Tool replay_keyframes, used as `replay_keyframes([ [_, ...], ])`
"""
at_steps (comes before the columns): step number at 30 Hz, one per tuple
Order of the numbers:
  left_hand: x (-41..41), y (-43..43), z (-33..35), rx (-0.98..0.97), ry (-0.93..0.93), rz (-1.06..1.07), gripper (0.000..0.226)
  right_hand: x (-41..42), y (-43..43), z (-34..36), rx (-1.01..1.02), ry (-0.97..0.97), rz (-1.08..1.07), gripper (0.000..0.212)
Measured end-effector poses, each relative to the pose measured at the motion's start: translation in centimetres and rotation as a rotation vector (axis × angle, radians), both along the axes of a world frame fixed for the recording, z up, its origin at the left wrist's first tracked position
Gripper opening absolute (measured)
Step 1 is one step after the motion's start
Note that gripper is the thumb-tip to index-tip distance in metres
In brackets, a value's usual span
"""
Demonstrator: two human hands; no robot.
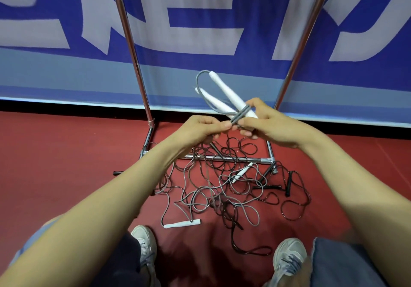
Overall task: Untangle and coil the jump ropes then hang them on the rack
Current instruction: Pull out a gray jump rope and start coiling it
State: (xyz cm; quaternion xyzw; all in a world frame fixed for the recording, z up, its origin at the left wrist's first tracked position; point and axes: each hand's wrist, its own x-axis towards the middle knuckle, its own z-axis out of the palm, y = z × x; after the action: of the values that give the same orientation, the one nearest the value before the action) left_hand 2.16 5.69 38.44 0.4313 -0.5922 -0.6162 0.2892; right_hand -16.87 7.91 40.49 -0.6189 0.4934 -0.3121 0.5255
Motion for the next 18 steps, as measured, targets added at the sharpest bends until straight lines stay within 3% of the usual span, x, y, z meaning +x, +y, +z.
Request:
replay_keyframes([
  [5, 0.1, -0.3, -0.4, 0.044, 0.11, 0.006, 0.006, 0.4, 0.6, 0.8, 0.065, -0.149, 0.001, 0.021],
  [8, 0.1, -0.4, -0.5, 0.135, 0.195, -0.006, 0.012, 0.1, 0.6, 1.1, 0.161, -0.29, 0.024, 0.02],
  [18, -0.9, 0.0, -0.6, -0.03, 0.121, 0.151, 0.029, 1.7, -0.3, -0.2, 0.019, -0.209, -0.151, 0.02],
])
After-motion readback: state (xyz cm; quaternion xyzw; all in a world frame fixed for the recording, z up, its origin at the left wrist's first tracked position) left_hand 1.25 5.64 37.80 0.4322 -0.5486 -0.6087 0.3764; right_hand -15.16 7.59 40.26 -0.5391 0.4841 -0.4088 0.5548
